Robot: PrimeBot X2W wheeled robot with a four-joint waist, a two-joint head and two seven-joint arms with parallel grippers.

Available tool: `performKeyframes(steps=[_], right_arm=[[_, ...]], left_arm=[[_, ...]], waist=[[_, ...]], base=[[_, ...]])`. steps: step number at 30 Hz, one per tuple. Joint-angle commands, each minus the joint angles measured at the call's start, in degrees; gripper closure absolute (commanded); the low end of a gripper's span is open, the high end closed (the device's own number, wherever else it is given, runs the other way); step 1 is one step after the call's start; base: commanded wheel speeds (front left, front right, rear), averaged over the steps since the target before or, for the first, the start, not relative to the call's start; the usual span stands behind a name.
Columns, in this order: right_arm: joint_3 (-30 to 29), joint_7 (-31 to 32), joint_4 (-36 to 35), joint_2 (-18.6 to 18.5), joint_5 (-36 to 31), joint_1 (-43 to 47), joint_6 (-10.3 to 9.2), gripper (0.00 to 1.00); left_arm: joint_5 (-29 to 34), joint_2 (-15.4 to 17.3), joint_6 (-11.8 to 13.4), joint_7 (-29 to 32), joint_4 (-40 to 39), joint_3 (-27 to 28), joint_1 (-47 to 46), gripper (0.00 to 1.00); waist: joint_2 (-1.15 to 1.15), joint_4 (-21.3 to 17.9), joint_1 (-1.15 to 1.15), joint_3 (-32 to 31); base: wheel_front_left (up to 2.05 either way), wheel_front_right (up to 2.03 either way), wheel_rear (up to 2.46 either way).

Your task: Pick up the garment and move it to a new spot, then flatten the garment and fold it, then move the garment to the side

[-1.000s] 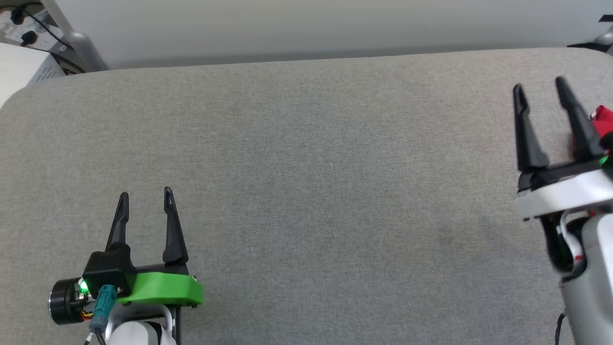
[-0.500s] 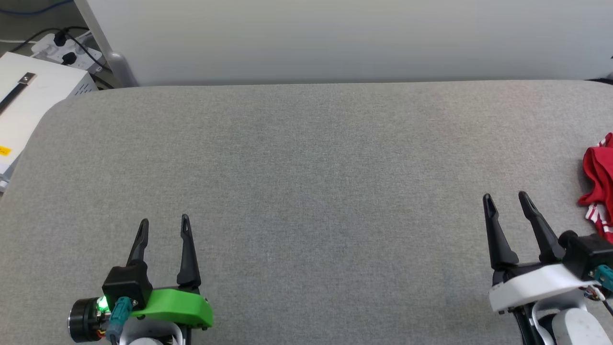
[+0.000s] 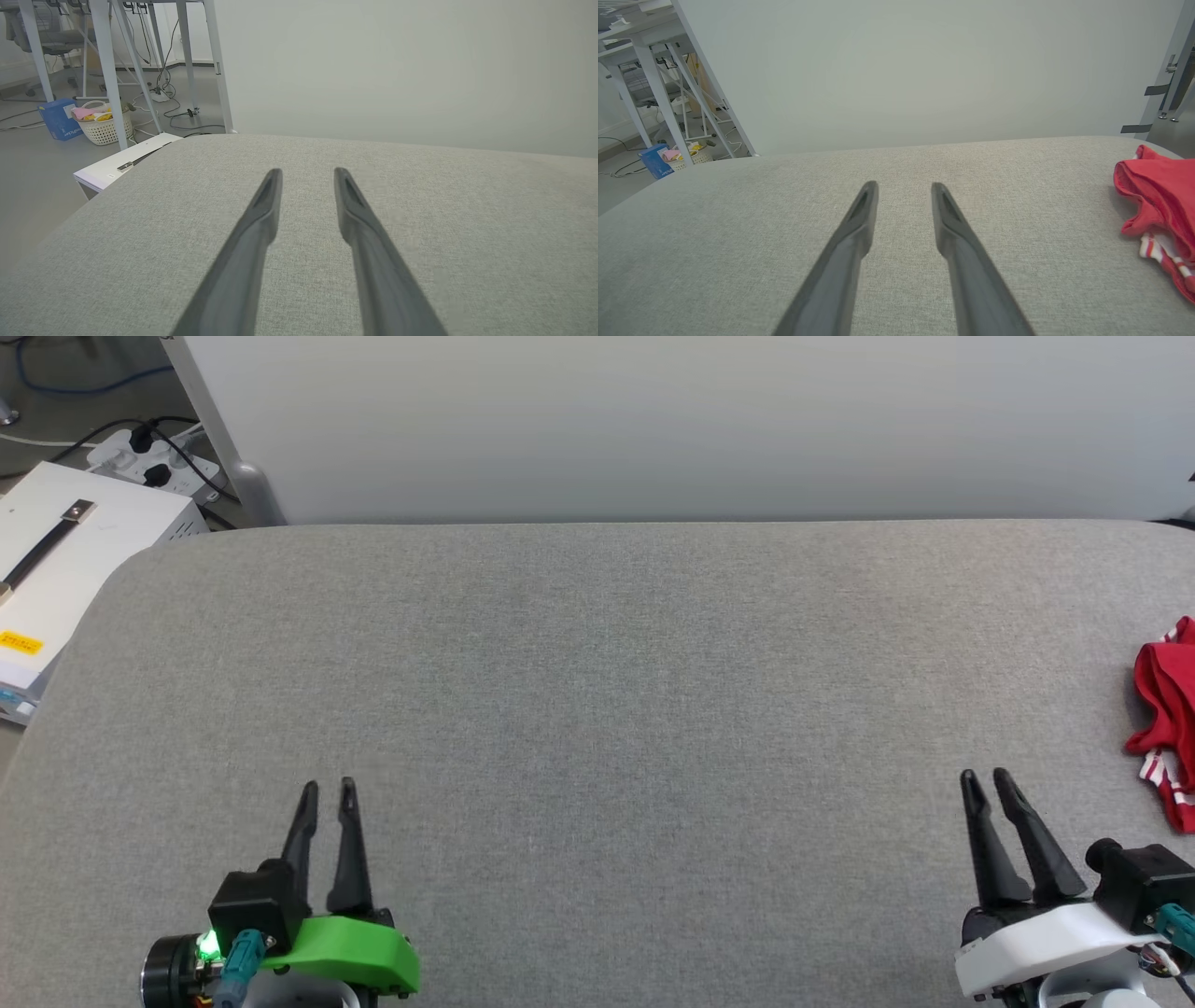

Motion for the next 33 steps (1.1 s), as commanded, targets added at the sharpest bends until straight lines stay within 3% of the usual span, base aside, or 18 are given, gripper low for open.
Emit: performKeyframes(steps=[1, 33], right_arm=[[0.0, 0.0, 0.0, 0.0, 0.0, 0.0, 0.00, 1.00], [-0.7, 3.7, -1.6, 1.6, -4.5, -0.4, -0.01, 1.00]], left_arm=[[0.0, 0.0, 0.0, 0.0, 0.0, 0.0, 0.0, 1.00], [1.7, -0.1, -0.2, 3.7, -1.4, 0.0, -0.4, 1.00]], waist=[[0.00, 0.0, 0.00, 0.0], [0.00, -0.1, 0.00, -0.6]], base=[[0.00, 0.00, 0.00], [0.00, 0.00, 0.00]])
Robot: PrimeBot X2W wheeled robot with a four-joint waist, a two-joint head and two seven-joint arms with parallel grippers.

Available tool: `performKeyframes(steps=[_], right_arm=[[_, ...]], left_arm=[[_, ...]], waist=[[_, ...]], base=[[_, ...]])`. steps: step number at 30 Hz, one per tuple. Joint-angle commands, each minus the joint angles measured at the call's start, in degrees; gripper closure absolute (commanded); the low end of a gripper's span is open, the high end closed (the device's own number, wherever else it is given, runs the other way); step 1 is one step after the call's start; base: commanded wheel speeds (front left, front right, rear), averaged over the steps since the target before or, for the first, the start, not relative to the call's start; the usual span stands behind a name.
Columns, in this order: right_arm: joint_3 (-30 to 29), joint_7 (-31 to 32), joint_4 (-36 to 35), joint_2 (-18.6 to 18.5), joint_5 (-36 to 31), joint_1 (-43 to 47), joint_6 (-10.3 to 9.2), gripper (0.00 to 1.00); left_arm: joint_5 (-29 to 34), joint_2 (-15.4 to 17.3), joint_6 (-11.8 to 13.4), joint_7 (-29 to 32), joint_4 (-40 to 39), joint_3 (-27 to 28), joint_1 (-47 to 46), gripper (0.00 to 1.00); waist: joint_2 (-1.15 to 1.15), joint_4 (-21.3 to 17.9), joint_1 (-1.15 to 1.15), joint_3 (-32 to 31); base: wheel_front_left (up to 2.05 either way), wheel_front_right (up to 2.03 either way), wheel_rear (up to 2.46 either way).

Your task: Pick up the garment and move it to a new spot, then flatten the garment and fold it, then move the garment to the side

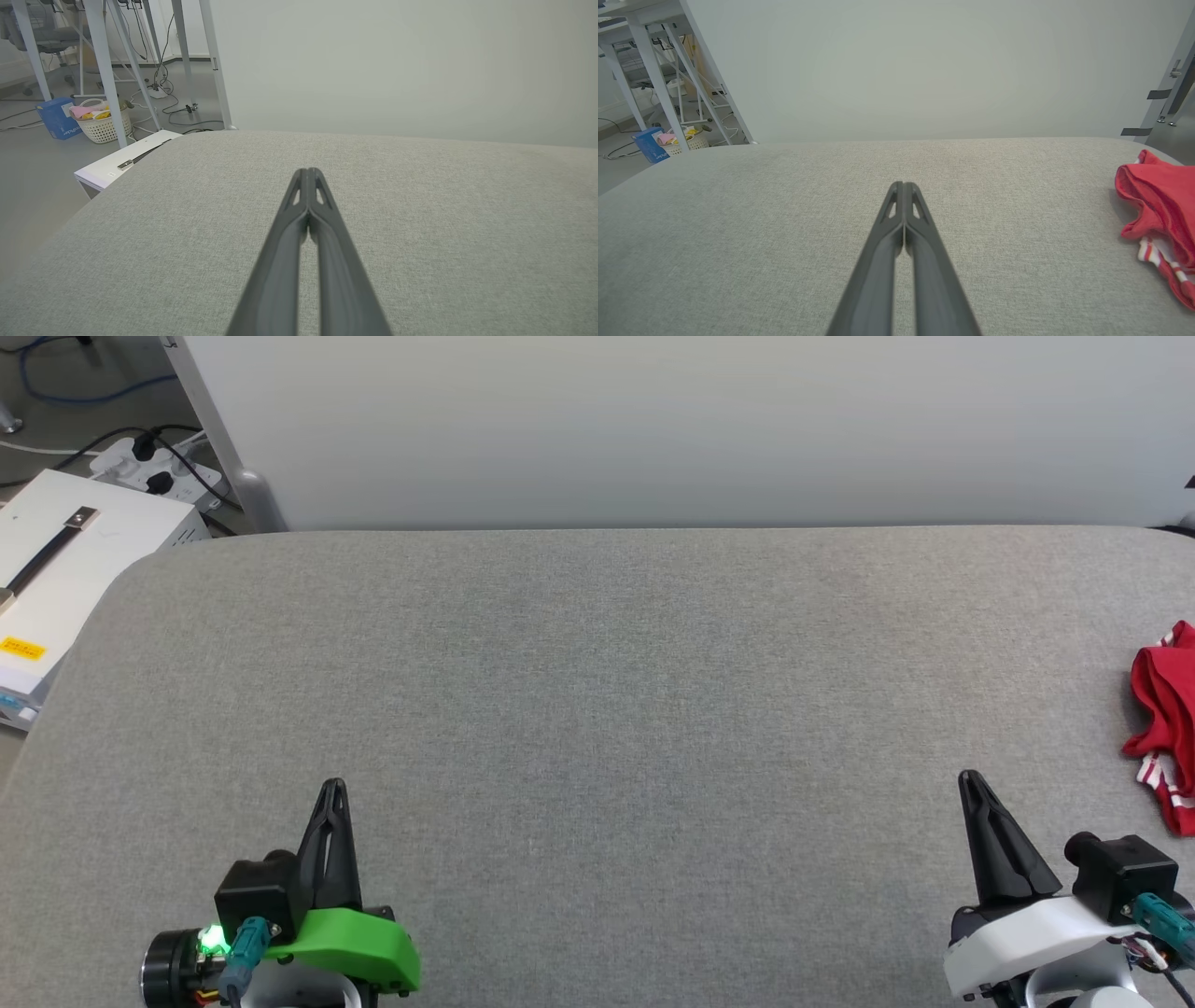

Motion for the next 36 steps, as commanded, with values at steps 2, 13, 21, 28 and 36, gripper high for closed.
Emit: performKeyframes(steps=[2, 13, 21, 28, 36], right_arm=[[-0.3, 0.5, -0.6, 0.3, -1.2, -0.4, -0.01, 1.00], [-0.5, 1.8, -1.1, 0.8, -2.7, -0.5, -0.02, 1.00], [-0.7, 2.7, -1.5, 1.2, -3.8, -0.6, -0.02, 1.00], [-0.8, 3.5, -1.9, 1.5, -4.8, -0.7, -0.03, 1.00], [-1.0, 4.7, -2.4, 2.0, -6.2, -0.9, -0.03, 1.00]], left_arm=[[0.6, -0.1, -0.3, 0.4, -0.3, 0.0, -0.4, 1.00], [1.2, -0.2, -0.3, 1.7, -0.8, 0.0, -0.5, 1.00], [1.6, -0.2, -0.4, 2.6, -1.1, 0.1, -0.7, 1.00], [2.0, -0.2, -0.5, 3.4, -1.4, 0.1, -0.7, 1.00], [2.5, -0.3, -0.5, 4.5, -1.9, 0.1, -0.9, 1.00]], waist=[[0.00, 0.0, 0.00, 0.0], [0.00, 0.0, 0.00, -0.2], [0.00, 0.0, 0.00, -0.4], [0.00, 0.0, 0.00, -0.5], [0.00, -0.1, 0.00, -0.7]], base=[[0.00, 0.00, 0.00], [0.00, 0.00, 0.00], [0.00, 0.00, 0.00], [0.00, 0.00, 0.00], [0.00, 0.00, 0.00]])
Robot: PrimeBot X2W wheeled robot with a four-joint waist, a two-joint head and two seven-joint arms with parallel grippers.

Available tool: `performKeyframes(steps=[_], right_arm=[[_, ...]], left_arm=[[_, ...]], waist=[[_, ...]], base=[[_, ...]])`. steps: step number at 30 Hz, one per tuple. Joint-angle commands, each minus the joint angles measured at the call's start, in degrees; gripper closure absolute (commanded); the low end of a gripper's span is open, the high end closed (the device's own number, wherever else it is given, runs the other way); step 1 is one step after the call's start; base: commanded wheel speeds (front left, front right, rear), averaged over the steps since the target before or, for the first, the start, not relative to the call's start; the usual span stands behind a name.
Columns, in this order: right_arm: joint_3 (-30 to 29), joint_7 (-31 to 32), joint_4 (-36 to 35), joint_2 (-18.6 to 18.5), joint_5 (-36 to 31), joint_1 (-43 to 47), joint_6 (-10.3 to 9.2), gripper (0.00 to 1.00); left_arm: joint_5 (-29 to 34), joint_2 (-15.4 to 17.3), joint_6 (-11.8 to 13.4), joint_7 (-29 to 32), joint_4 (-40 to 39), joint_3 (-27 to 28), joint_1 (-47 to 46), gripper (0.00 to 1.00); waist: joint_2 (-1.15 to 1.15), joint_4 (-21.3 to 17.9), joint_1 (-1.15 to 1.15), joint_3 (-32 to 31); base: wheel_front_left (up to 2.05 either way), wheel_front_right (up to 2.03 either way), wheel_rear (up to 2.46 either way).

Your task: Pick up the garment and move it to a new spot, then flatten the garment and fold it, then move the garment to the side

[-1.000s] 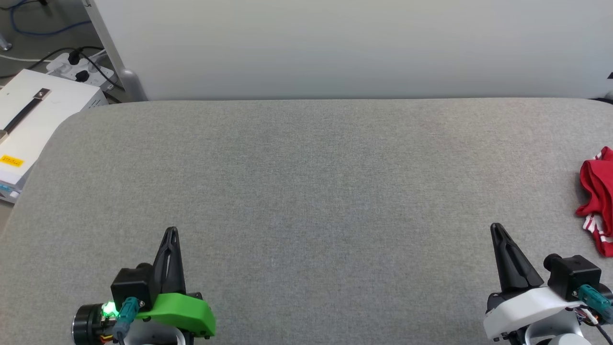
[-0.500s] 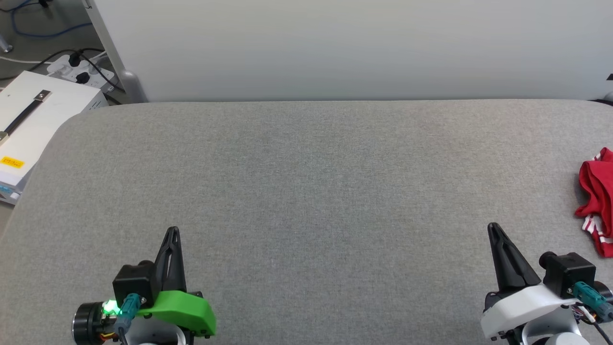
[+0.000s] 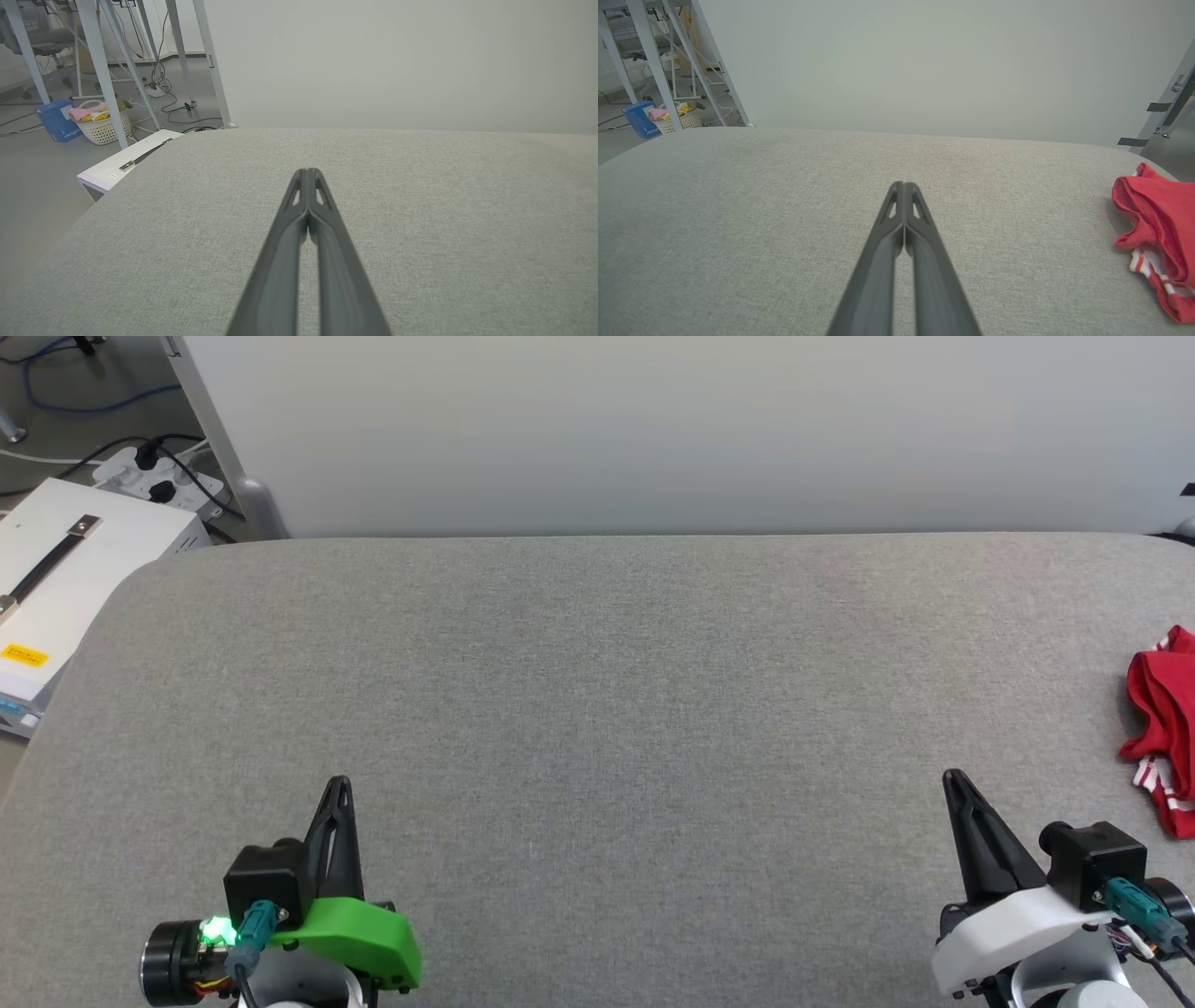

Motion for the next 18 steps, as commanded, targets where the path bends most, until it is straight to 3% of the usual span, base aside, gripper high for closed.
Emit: performKeyframes(steps=[1, 18], right_arm=[[-0.2, 0.3, -0.5, 0.2, -0.7, -0.7, -0.03, 1.00], [-0.6, 2.5, -1.5, 1.1, -3.4, -0.9, -0.04, 1.00]], left_arm=[[0.6, -0.3, -0.2, 0.4, -0.4, 0.1, -0.7, 1.00], [1.6, -0.3, -0.4, 2.6, -1.2, 0.1, -0.9, 1.00]], waist=[[0.00, 0.0, 0.00, 0.0], [0.00, 0.0, 0.00, -0.4]], base=[[0.00, 0.00, 0.00], [0.00, 0.00, 0.00]])
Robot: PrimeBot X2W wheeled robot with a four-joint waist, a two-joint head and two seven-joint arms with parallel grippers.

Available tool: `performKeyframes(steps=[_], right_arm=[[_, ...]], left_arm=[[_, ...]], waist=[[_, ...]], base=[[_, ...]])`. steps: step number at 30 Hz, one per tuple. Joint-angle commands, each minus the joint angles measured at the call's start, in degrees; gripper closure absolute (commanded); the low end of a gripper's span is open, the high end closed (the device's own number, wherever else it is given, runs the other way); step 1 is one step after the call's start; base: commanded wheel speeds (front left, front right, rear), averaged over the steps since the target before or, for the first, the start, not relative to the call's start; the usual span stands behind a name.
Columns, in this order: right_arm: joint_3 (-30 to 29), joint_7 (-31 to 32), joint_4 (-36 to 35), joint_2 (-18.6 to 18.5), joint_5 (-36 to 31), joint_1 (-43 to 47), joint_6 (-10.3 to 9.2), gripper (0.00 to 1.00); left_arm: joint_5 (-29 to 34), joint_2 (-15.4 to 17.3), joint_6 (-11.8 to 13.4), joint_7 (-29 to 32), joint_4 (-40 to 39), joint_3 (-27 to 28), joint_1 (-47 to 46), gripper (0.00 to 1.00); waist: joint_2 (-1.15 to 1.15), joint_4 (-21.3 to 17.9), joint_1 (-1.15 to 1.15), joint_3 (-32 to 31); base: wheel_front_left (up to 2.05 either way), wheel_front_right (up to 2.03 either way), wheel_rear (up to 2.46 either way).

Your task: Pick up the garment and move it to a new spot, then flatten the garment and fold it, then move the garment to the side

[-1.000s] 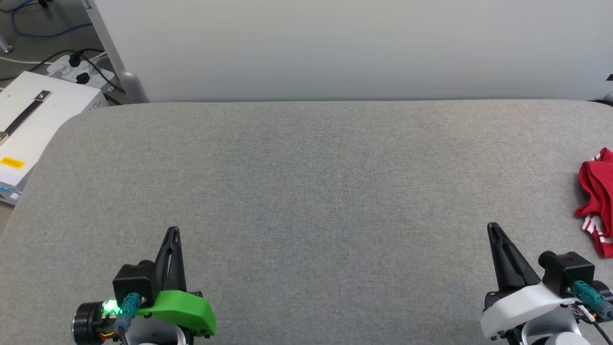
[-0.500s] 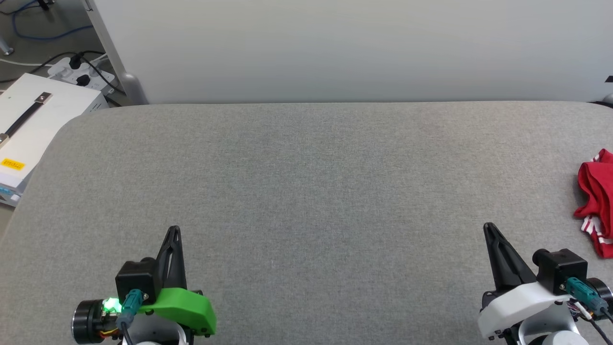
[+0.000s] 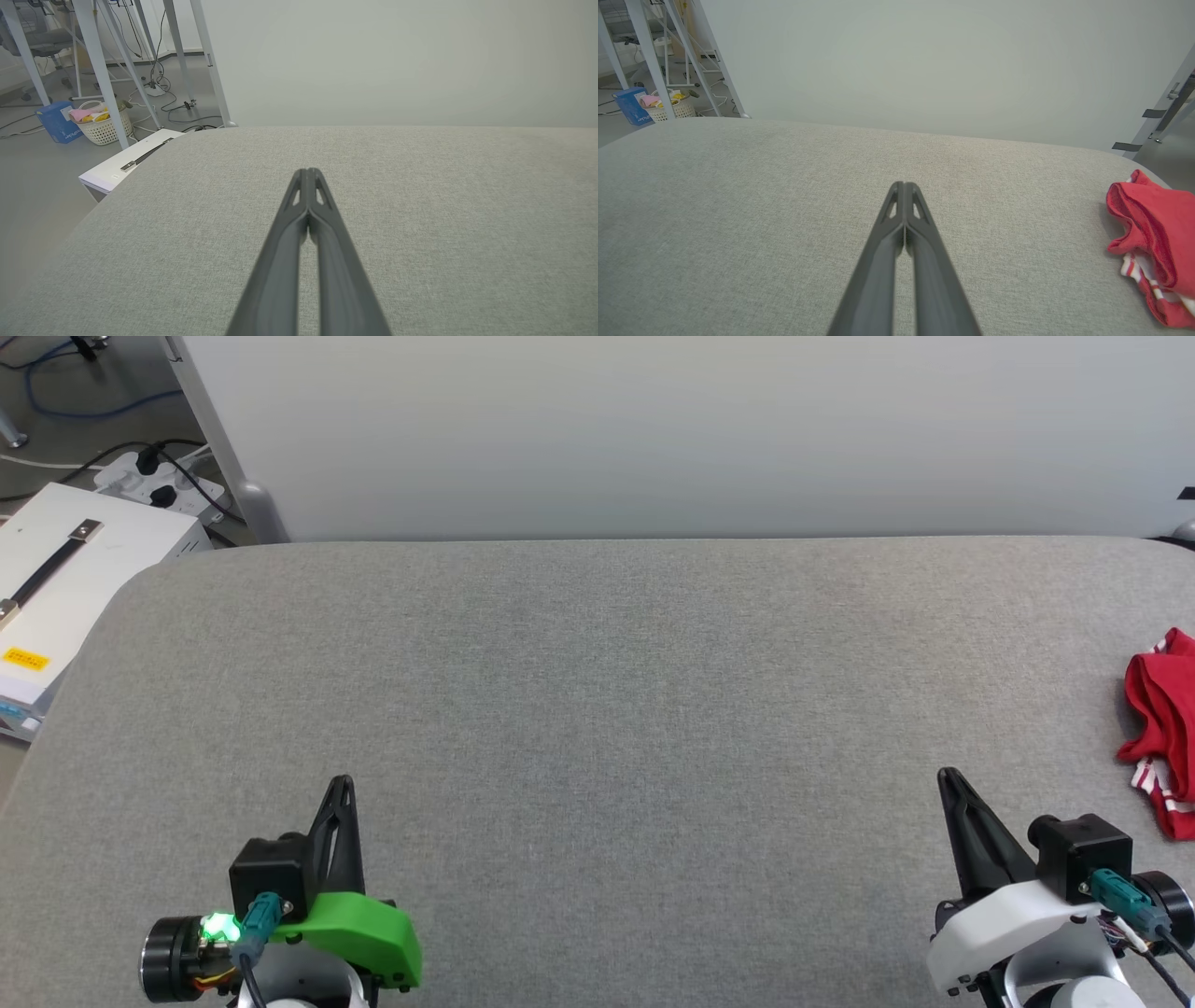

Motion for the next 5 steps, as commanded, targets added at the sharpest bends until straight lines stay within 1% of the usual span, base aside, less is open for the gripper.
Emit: performKeyframes(steps=[1, 5], right_arm=[[-0.1, 0.3, -0.6, 0.2, -0.6, -0.7, -0.04, 1.00], [-0.2, 0.8, -0.8, 0.4, -1.2, -0.8, -0.04, 1.00]], left_arm=[[0.6, -0.3, -0.2, 0.3, -0.3, 0.1, -0.9, 1.00], [0.8, -0.3, -0.2, 0.8, -0.5, 0.1, -0.9, 1.00]], waist=[[0.00, 0.0, 0.00, 0.0], [0.00, 0.0, 0.00, -0.1]], base=[[0.00, 0.00, 0.00], [0.00, 0.00, 0.00]])
